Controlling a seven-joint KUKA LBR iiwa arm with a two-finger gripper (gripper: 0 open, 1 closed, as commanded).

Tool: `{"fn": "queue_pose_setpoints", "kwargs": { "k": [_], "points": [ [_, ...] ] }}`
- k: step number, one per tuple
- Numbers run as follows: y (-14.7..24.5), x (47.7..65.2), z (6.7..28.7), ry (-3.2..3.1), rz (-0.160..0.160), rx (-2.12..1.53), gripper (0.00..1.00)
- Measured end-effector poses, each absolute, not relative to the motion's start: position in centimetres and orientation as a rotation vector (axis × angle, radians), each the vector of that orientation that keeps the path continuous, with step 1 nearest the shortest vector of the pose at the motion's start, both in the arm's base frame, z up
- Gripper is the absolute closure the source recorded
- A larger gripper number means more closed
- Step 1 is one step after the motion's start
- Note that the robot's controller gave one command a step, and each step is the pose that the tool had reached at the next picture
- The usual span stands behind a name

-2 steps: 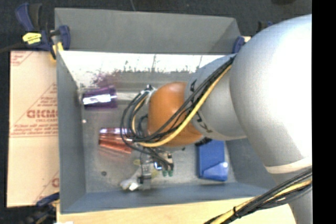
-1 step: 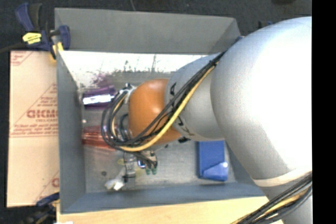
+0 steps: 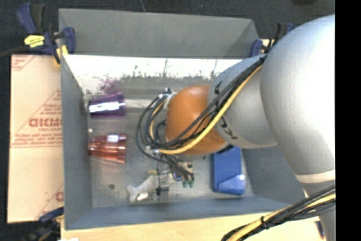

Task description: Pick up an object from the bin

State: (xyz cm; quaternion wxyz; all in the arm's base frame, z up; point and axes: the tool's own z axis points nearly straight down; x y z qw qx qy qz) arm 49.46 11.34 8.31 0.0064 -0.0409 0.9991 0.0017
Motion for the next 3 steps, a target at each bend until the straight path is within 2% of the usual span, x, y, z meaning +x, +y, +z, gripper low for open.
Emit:
{"fn": "queue_pose_setpoints", "kwargs": {
  "k": [1, 2, 3],
  "points": [
    [8.6, 48.5, 7.9, 3.125, 0.0, -0.15, 0.0],
    [6.5, 47.5, 7.0, 3.106, -0.001, -0.357, 1.0],
    [6.5, 47.5, 7.0, 3.107, -0.001, -0.355, 1.0]
  ]
}}
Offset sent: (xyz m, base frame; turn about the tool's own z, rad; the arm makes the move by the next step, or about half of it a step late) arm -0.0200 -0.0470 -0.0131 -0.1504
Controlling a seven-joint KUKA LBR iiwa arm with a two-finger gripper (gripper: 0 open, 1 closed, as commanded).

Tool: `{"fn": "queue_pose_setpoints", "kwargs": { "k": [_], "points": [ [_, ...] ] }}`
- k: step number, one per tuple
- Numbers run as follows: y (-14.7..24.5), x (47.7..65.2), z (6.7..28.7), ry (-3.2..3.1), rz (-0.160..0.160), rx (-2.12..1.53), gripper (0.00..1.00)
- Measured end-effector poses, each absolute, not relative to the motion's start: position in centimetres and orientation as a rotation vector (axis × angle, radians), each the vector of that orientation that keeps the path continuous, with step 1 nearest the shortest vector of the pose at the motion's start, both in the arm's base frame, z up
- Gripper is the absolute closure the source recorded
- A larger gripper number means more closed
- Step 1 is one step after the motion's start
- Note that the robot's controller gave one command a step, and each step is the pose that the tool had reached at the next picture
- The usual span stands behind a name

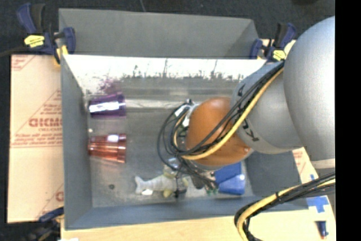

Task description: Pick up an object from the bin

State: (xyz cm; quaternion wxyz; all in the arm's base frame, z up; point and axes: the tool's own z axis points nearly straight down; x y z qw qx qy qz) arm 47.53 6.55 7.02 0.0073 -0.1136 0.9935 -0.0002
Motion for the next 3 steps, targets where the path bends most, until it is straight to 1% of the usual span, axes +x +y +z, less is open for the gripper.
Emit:
{"fn": "queue_pose_setpoints", "kwargs": {
  "k": [1, 2, 3],
  "points": [
    [6.9, 47.4, 14.1, 3.119, 0.0, -0.285, 1.0],
    [6.9, 47.8, 17.0, 3.11, -0.002, -0.386, 1.0],
    [6.0, 48.2, 22.5, 3.118, -0.001, -0.339, 1.0]
  ]
}}
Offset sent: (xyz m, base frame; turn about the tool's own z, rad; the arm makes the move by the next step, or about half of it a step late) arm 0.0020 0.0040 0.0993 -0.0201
